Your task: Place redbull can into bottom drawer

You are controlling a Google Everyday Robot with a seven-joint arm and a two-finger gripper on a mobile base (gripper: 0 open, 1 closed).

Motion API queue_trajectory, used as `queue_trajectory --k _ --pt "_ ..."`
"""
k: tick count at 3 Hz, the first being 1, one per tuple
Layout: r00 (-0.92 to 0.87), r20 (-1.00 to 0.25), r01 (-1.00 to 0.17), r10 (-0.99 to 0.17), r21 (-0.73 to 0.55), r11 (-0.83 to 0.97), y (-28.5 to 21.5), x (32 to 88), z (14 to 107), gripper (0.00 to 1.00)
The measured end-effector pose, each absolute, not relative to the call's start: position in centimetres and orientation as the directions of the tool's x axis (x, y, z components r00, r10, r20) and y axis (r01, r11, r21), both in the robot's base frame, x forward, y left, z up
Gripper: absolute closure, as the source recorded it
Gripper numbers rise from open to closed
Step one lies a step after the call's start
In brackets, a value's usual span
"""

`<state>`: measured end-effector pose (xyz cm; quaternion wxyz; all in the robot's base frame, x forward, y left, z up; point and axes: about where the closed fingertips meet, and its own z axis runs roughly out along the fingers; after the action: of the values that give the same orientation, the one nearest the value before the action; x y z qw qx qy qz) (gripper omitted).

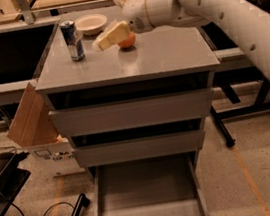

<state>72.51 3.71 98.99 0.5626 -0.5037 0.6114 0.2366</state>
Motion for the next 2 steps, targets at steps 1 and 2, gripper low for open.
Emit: queue_trajectory --k 1,2 --pt "0.106 -0.958 -0.886 -0.268 -0.213 0.412 6.5 77.9 98.6 0.00" --pt "0.102 -0.971 -0.883 -0.218 -0.189 0.430 10.1 82.1 98.7 0.00"
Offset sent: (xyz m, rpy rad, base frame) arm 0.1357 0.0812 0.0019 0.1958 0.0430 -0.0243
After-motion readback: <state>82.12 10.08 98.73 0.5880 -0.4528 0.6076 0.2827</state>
